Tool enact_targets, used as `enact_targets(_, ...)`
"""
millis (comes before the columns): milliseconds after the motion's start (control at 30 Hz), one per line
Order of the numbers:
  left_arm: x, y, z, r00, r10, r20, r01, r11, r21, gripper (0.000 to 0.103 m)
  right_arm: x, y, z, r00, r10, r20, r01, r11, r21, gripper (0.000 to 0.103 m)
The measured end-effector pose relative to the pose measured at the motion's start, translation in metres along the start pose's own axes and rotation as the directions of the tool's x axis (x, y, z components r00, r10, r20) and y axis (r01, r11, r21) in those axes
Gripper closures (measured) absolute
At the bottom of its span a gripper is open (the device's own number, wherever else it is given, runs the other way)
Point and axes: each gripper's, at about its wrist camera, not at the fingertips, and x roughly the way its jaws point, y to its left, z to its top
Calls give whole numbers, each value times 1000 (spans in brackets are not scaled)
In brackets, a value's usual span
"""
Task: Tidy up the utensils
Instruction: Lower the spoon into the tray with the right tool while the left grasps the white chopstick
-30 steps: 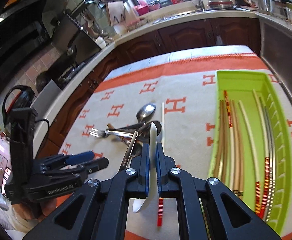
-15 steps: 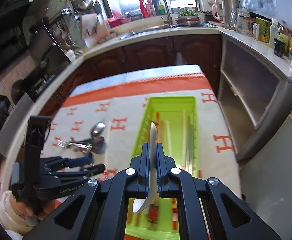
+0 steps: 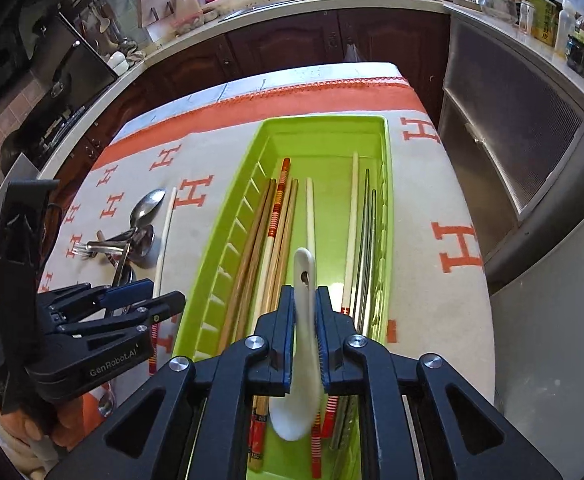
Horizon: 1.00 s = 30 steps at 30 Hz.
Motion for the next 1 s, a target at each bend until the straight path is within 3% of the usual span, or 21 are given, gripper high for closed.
enact_targets(133, 3, -3, 1, 999, 31, 29, -31, 999, -6, 82, -5, 6, 4, 997, 42, 60, -44, 999, 24, 77)
enact_targets(200, 3, -1, 0, 998, 46, 45, -46, 999, -9, 93, -12, 9, 5, 995, 60, 81, -63, 997, 34, 76)
enact_targets(300, 2, 3, -3, 997, 41, 63, -40, 999, -16, 99, -18, 11, 3, 992, 84, 96, -88, 995, 46, 75)
enact_targets(467, -5, 11, -8, 998, 4, 63, -1, 999, -50, 100, -23, 9, -3, 990, 100, 101, -108, 991, 76, 75)
enact_targets(633, -45, 10, -10, 991, -69, 111, 75, 996, -53, 100, -24, 3, -10, 989, 110, 102, -121, 987, 106, 75)
enact_targets(833, -87, -16, -1, 974, -158, 164, 157, 987, 19, 100, -27, -2, -15, 993, 69, 101, -81, 988, 130, 75)
enact_targets(1000, -85, -51, 12, 967, -218, 135, 208, 974, 83, 100, -34, -10, -18, 993, 34, 115, -52, 986, 156, 75)
